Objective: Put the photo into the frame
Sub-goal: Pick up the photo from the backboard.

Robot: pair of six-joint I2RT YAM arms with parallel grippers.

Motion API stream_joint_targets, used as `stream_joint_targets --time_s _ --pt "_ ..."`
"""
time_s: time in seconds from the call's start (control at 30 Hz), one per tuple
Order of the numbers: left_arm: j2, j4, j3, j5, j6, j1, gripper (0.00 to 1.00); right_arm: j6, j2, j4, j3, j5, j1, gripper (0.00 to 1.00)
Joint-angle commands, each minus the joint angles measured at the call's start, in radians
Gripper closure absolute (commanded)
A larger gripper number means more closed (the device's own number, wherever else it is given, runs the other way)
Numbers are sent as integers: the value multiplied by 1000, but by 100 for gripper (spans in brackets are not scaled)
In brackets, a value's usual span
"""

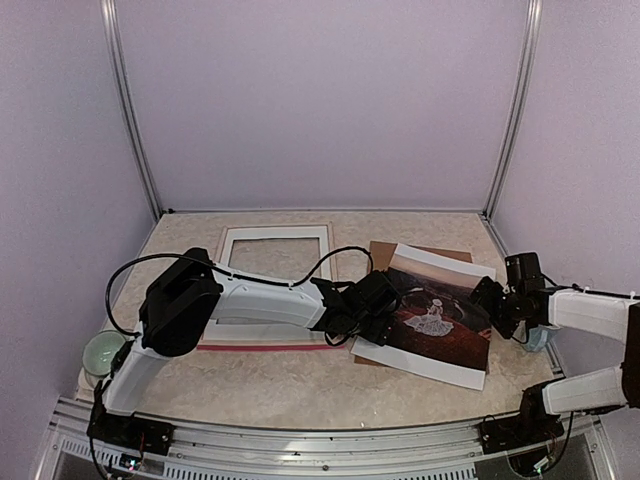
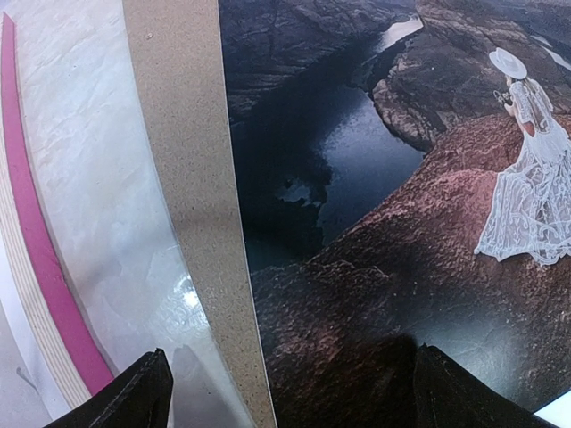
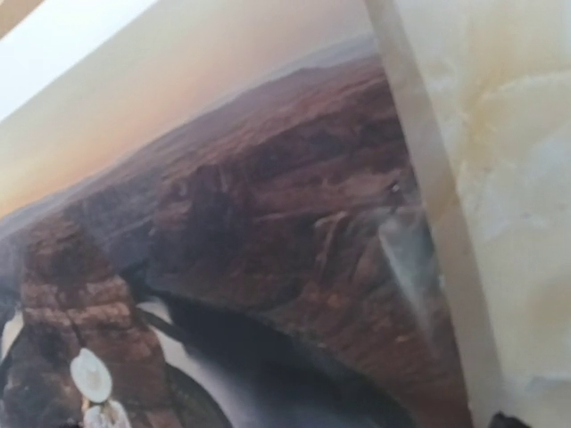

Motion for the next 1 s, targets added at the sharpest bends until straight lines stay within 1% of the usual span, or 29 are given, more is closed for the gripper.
stream_joint_targets --time_s 0.0,0.17,0.33,0.47,0.57,0.67,0.97 --pt "22 -38 10 -7 13 -5 7 -3 21 -20 2 28 -11 1" --pt "19 -36 9 -6 12 -5 7 -9 83 -13 1 13 -10 1" --pt "19 -35 7 -9 12 -5 7 -14 109 -13 0 14 -11 1" --pt "19 -35 9 -10 11 -5 7 -32 114 38 -15 -10 -10 1" --pt "19 -36 10 -9 13 -6 7 -42 108 84 -29 -58 -10 1" --pt "18 -35 12 -7 12 -6 7 -45 69 115 -44 -76 -10 1" --pt "19 -37 13 -4 13 -5 7 -64 -160 163 -53 -147 -10 1"
